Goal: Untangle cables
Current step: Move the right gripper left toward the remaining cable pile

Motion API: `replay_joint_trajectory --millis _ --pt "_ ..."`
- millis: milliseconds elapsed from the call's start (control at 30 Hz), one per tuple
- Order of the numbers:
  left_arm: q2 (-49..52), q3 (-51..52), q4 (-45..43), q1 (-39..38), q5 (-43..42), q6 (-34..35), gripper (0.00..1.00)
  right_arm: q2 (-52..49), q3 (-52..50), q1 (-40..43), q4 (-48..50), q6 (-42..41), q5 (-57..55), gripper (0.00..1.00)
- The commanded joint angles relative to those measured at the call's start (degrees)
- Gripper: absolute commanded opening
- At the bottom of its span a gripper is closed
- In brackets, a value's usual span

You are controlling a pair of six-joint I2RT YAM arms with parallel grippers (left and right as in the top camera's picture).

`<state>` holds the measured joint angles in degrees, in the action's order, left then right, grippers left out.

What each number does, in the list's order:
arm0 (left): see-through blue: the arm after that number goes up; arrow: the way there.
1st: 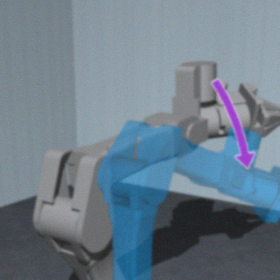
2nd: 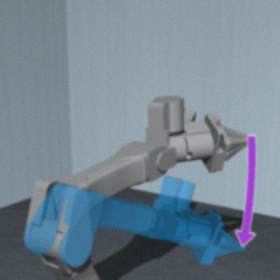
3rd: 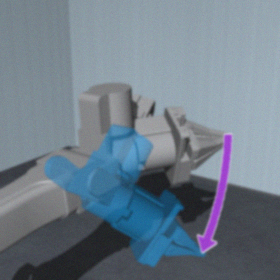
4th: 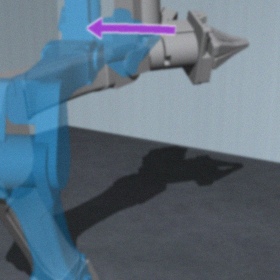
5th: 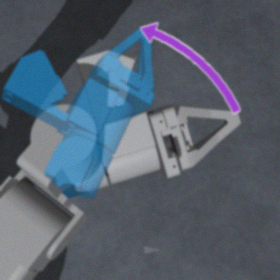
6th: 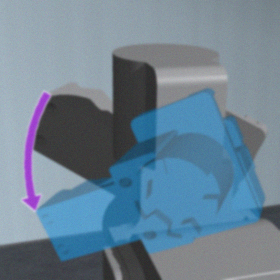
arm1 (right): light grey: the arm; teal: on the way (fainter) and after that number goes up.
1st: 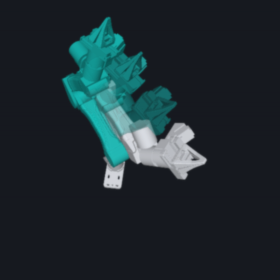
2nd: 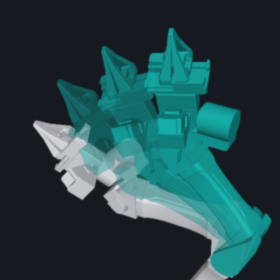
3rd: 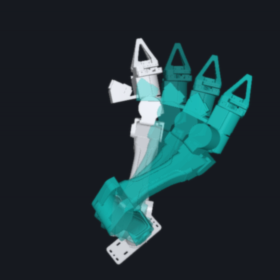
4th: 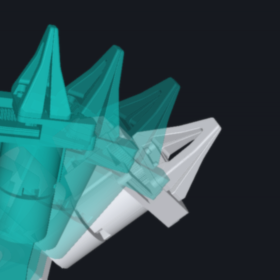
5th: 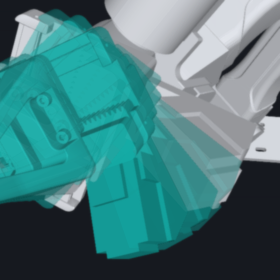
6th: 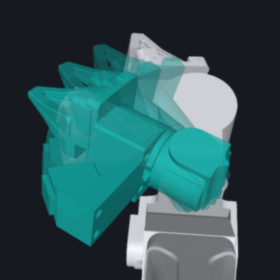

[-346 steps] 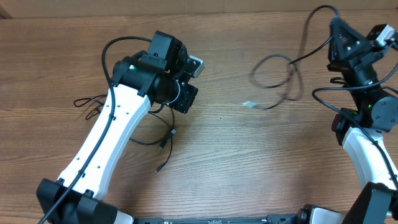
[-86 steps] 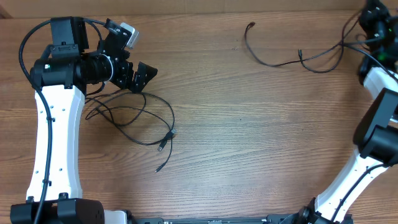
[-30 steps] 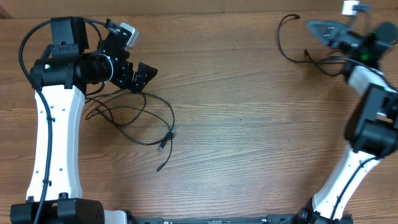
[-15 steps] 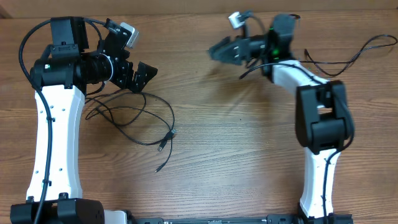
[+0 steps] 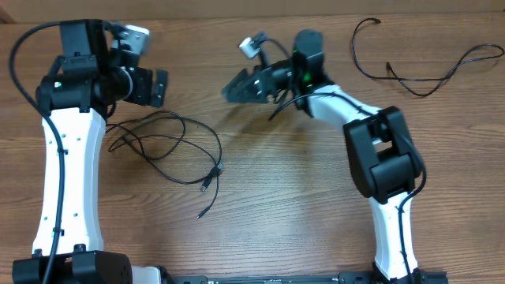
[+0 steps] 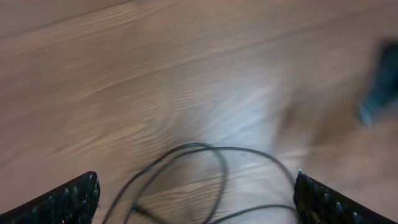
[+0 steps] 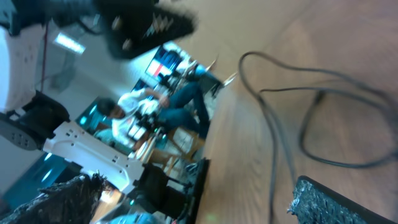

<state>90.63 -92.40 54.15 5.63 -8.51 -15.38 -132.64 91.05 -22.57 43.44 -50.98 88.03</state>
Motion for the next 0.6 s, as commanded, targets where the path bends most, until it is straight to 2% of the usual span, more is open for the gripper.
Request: replay_joint_trajectory --millis 0,367,467,567 --pt "-0.7 -0.4 -0.8 2.3 7.6 6.5 0.99 -0.1 0.5 -3.8 0.0 0.5 1.9 1.00" --pt "-0.3 -0.4 -2.2 7.3 7.5 10.0 1.00 -0.1 0.4 -15.9 -1.0 6.4 -0.9 1.00" --pt "-0.3 -0.4 -1.8 7.3 7.5 10.0 0.99 -0.1 0.4 -17.4 -5.7 9.8 -5.8 1.00" --pt "-0.3 -0.4 -1.8 7.2 7.5 10.1 0.99 -0.1 0.4 -17.9 -15.3 17.2 -12.1 1.00"
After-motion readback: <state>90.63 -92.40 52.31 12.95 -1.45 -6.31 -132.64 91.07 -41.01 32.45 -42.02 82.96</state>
